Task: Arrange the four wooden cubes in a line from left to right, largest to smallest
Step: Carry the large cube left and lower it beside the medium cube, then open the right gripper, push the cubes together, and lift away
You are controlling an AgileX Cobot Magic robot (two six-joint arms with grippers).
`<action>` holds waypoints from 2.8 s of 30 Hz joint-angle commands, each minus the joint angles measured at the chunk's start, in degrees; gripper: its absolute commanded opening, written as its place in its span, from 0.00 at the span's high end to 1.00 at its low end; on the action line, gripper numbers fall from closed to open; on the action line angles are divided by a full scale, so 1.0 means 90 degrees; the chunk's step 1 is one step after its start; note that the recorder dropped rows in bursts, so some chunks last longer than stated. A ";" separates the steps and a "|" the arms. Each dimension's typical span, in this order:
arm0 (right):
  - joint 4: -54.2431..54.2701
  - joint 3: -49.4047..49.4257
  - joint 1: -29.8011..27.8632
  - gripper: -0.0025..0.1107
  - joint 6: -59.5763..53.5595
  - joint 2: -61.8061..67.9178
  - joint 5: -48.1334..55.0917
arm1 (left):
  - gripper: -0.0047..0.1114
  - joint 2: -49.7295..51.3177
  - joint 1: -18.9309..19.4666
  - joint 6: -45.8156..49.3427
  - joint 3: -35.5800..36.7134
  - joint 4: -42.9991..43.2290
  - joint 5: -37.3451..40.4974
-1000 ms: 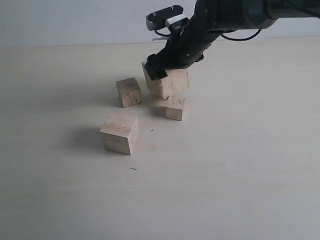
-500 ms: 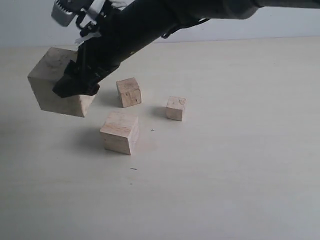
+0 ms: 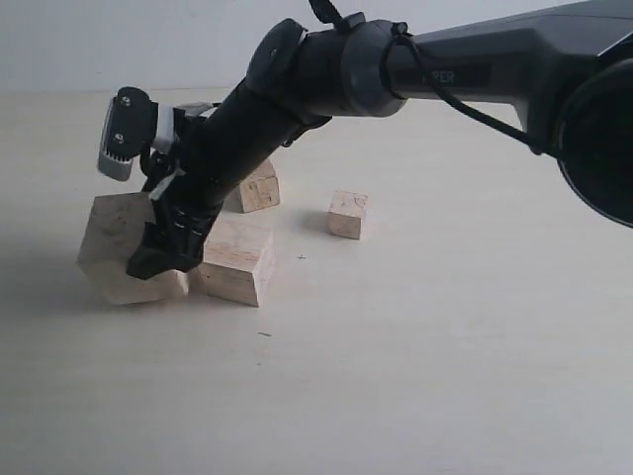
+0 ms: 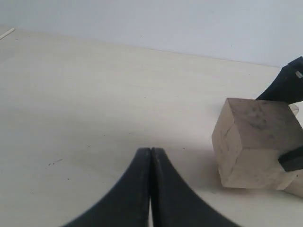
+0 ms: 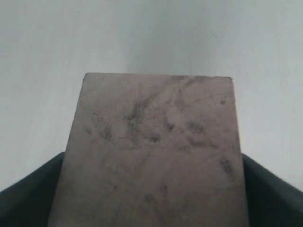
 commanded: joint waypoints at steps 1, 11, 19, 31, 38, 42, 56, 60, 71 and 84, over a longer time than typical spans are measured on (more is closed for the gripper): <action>-0.0662 -0.0101 -0.0021 0.98 0.0098 -0.0001 0.0054 | 0.96 -0.0036 -0.0041 0.0019 0.0003 0.0010 -0.0059; -0.0807 -0.0101 -0.0294 0.98 0.0930 -0.0001 0.0347 | 0.96 -0.0036 -0.0041 0.0019 0.0003 0.0010 -0.0059; -0.0821 -0.0101 -0.0295 0.98 0.0883 -0.0001 0.0384 | 0.96 -0.0036 -0.0041 0.0019 0.0003 0.0010 -0.0059; -0.1058 -0.0101 -0.0295 0.53 0.0879 -0.0001 0.0292 | 0.96 -0.0036 -0.0041 0.0019 0.0003 0.0010 -0.0059; -0.1069 -0.0101 -0.0295 0.26 0.1025 -0.0001 0.0165 | 0.96 -0.0036 -0.0041 0.0019 0.0003 0.0010 -0.0059; -0.1069 -0.0101 -0.0295 0.24 0.1157 -0.0001 0.0134 | 0.96 -0.0036 -0.0041 0.0019 0.0003 0.0010 -0.0059; -0.4615 -0.0078 -0.0308 0.26 0.4934 -0.1585 0.1535 | 0.96 -0.0036 -0.0041 0.0019 0.0003 0.0010 -0.0059; -0.4775 0.0283 -0.0308 0.27 0.5082 -0.1574 0.1837 | 0.96 -0.0036 -0.0041 0.0019 0.0003 0.0010 -0.0059; -0.4878 0.1330 -0.0308 0.27 0.5046 -0.1574 0.0864 | 0.96 -0.0036 -0.0041 0.0019 0.0003 0.0010 -0.0059; -0.4043 0.1764 -0.0296 0.27 0.5046 -0.1346 0.0228 | 0.96 -0.0036 -0.0041 0.0019 0.0003 0.0010 -0.0059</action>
